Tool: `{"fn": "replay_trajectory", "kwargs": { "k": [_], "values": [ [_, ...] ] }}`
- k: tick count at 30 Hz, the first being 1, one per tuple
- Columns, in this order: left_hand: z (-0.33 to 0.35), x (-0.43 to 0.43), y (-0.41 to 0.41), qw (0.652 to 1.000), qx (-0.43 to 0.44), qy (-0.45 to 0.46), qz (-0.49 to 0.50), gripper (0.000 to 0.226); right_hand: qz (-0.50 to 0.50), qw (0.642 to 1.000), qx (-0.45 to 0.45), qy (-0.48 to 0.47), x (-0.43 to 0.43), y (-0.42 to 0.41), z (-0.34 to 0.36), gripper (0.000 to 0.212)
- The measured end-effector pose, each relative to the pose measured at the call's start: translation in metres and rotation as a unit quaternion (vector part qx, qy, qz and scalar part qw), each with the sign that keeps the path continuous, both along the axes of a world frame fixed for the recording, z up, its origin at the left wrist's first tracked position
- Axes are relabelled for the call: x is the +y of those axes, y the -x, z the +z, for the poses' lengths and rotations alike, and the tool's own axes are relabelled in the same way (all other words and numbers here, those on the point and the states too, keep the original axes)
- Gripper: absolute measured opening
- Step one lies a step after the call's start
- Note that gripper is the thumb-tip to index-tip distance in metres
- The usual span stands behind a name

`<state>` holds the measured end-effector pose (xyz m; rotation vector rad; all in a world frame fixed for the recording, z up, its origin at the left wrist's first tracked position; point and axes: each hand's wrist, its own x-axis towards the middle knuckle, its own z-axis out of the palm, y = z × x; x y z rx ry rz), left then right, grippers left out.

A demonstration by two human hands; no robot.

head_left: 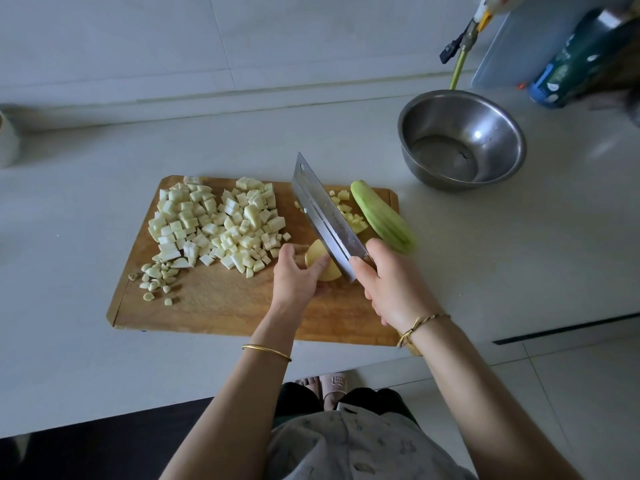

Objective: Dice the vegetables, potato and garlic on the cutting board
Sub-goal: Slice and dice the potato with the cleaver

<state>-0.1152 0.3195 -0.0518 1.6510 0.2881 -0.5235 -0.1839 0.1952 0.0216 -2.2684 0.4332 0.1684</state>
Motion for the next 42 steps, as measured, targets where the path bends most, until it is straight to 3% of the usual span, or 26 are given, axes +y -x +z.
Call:
{"fn": "replay_trajectory", "kwargs": {
  "k": [17,33,37,42],
  "values": [
    [-0.002,-0.002,-0.004,0.999,0.026,0.015,0.02,0.029,0.037,0.996,0.05,0.062,0.014,-0.011,0.01,0.04],
    [-0.002,0.001,-0.003,0.999,0.028,0.03,0.025,0.02,0.06,0.991,0.078,0.085,0.017,-0.027,-0.011,0.03],
    [-0.001,0.001,0.0,0.999,0.019,0.039,0.026,0.022,0.06,0.99,0.079,0.099,0.022,-0.02,-0.027,0.038],
    [-0.001,0.001,-0.001,0.999,0.019,0.026,0.017,0.022,0.023,0.996,0.058,0.069,0.011,-0.015,-0.044,0.026]
  ]
}}
